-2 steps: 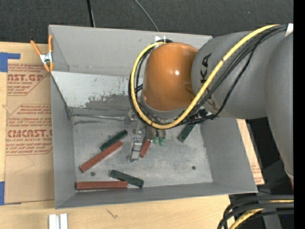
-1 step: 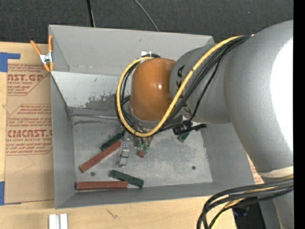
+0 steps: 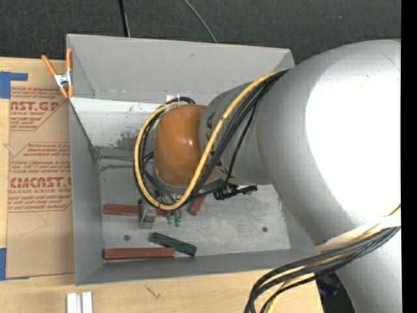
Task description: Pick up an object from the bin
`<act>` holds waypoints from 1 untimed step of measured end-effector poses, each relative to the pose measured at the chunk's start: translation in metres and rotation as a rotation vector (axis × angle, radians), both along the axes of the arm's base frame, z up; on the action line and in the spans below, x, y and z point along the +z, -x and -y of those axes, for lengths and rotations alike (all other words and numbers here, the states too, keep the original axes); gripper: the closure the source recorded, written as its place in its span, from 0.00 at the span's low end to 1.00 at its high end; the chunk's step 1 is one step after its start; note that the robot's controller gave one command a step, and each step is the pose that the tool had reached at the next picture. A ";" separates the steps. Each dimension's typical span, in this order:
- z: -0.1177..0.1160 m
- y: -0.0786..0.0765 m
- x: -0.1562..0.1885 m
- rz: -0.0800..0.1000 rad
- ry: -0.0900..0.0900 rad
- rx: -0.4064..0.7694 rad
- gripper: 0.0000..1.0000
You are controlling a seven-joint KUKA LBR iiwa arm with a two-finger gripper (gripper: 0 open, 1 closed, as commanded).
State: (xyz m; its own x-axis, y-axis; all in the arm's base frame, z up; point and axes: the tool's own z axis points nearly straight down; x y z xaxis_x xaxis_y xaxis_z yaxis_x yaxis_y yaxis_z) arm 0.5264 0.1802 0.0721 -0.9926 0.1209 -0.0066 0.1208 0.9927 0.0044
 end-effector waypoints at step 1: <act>0.000 0.000 0.000 0.000 0.000 0.000 1.00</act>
Offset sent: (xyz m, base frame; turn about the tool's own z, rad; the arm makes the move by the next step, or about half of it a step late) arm 0.0103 0.0045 0.1390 0.0110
